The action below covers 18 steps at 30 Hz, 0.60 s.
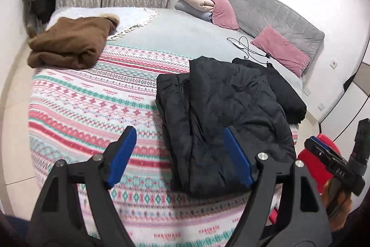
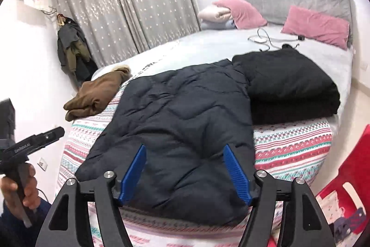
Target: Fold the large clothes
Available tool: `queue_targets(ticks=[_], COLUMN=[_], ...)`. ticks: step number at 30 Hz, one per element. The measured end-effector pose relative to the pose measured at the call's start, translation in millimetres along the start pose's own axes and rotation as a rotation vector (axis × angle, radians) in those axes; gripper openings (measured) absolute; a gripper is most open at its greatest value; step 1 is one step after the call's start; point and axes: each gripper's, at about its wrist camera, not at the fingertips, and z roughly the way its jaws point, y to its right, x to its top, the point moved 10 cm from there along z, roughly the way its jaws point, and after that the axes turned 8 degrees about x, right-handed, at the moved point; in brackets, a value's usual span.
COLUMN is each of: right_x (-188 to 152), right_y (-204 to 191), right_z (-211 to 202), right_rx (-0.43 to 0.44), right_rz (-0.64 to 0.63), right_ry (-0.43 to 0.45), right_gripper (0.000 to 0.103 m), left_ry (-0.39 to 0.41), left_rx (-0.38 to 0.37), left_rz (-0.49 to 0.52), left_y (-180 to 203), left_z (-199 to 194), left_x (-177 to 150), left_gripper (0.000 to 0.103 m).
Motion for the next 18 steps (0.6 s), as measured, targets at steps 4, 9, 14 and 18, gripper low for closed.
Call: queue_targets(ticks=[4,9,14,18], right_x=[-19,-36,-49,-60], right_y=[-30,-42,-52,-59], right_z=[-15,-38,-56,-69], right_rx=[0.001,0.023,0.01,-0.003], right_rz=[-0.004,0.068,0.07,0.066], right_ry=[0.035,0.085,0.081,0.076], right_gripper=[0.08,0.088,0.089,0.09], left_ry=[-0.016,-0.043,-0.012,0.025], left_rx=[0.057,0.081,0.121,0.13], left_rz=[0.041,0.131,0.209,0.232], left_y=[6,21,35,43], left_z=[-8,-15,-33,-53], left_x=[-17,-47,-60,-67], left_gripper=[0.082,0.083,0.083,0.084])
